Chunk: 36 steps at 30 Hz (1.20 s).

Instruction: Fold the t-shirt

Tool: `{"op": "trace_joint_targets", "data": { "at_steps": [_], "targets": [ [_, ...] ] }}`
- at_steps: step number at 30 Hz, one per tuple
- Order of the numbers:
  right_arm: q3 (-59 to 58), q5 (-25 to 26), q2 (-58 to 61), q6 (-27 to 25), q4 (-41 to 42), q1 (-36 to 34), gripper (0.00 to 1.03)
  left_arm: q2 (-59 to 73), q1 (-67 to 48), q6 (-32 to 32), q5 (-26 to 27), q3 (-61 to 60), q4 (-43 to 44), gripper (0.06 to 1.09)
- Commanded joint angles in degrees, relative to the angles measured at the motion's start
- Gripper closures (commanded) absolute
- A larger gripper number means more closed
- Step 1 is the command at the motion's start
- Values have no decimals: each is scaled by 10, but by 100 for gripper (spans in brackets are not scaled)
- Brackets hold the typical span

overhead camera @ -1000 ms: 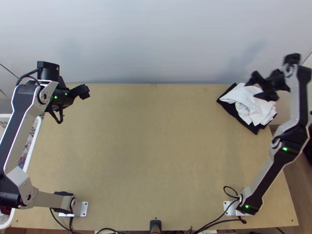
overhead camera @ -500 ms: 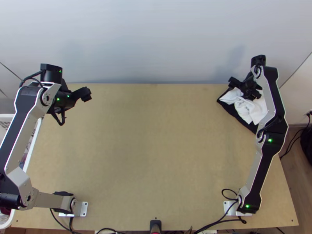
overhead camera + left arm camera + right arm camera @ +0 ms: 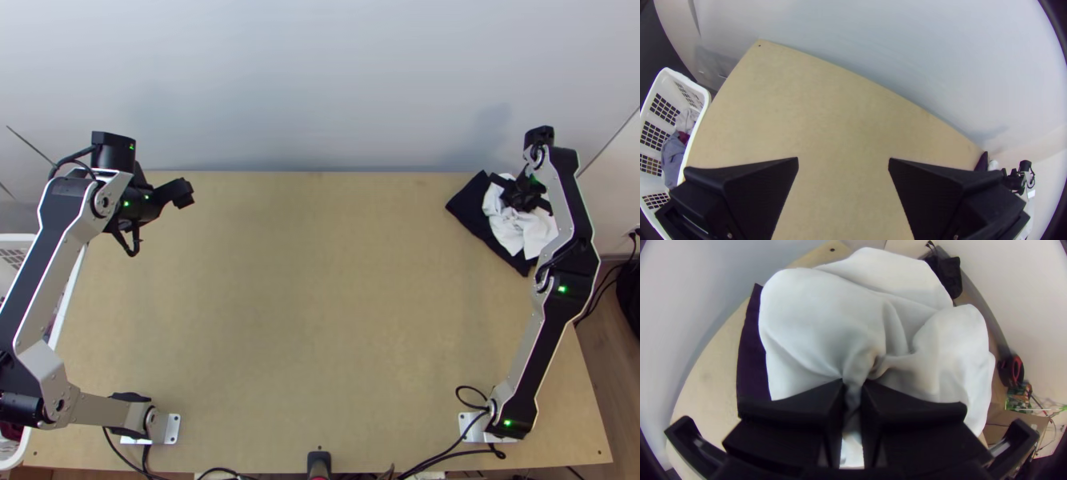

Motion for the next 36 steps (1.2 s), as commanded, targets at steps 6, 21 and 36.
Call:
{"op": "trace_joint_targets", "data": {
  "at_steps": [6, 21, 36],
  "targets": [
    [21, -153, -29, 56, -26, -13, 100, -2, -2, -1, 0, -5, 3, 10],
    [34, -295, -30, 90, -4, 32, 92, -3, 5, 0, 0, -5, 3, 10],
    [39, -355, -88, 8, -147, -23, 10, -4, 6, 0, 0, -8, 3, 10]
  ]
}}
